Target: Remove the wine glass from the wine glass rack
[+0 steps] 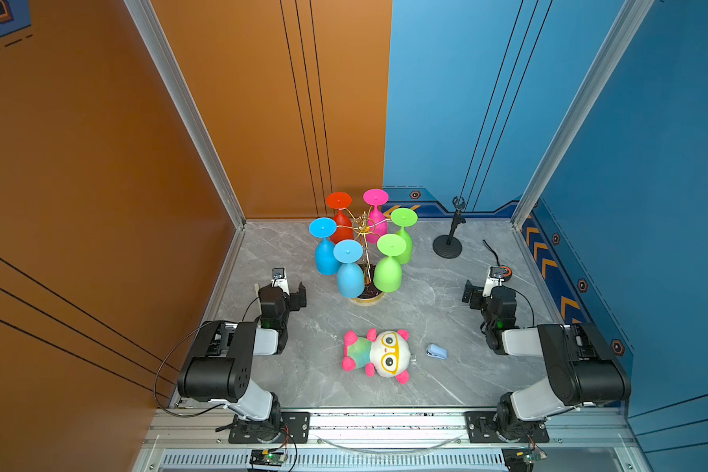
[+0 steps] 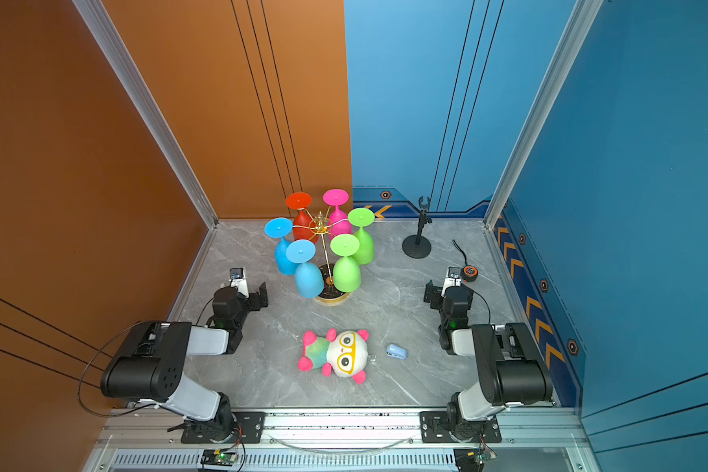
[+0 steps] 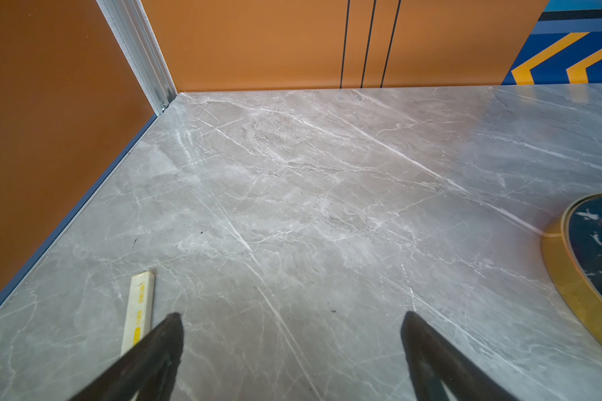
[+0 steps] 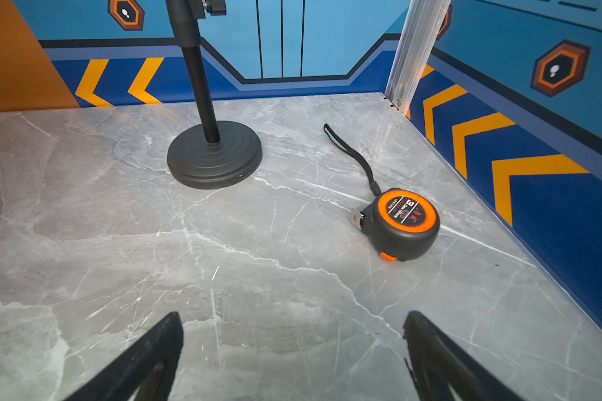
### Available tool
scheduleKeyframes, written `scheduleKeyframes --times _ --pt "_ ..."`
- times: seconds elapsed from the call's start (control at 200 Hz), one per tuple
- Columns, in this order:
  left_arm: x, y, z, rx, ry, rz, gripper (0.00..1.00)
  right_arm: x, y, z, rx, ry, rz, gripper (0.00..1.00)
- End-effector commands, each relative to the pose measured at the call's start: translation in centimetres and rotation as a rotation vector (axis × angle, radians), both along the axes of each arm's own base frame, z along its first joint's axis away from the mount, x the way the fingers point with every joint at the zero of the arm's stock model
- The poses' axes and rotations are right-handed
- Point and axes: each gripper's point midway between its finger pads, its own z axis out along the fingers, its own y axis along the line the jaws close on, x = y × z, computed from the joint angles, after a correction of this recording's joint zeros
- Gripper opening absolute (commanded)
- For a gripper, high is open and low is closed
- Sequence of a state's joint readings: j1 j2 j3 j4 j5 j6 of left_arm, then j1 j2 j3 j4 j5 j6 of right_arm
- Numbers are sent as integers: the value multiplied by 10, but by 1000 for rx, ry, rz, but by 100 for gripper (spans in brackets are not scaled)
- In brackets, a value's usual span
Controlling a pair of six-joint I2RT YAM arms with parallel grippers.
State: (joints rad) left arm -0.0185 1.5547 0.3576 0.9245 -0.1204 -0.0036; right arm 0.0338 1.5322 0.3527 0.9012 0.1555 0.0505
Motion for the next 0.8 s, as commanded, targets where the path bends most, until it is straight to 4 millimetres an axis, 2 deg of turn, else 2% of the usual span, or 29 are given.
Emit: scheduleKeyframes --times 0.0,0.796 --pt "6 -1 5 -3 -16 -14 98 6 0 5 7 -18 -11 100" --pt "5 3 9 4 -25 14 98 6 -2 8 1 -10 -28 100"
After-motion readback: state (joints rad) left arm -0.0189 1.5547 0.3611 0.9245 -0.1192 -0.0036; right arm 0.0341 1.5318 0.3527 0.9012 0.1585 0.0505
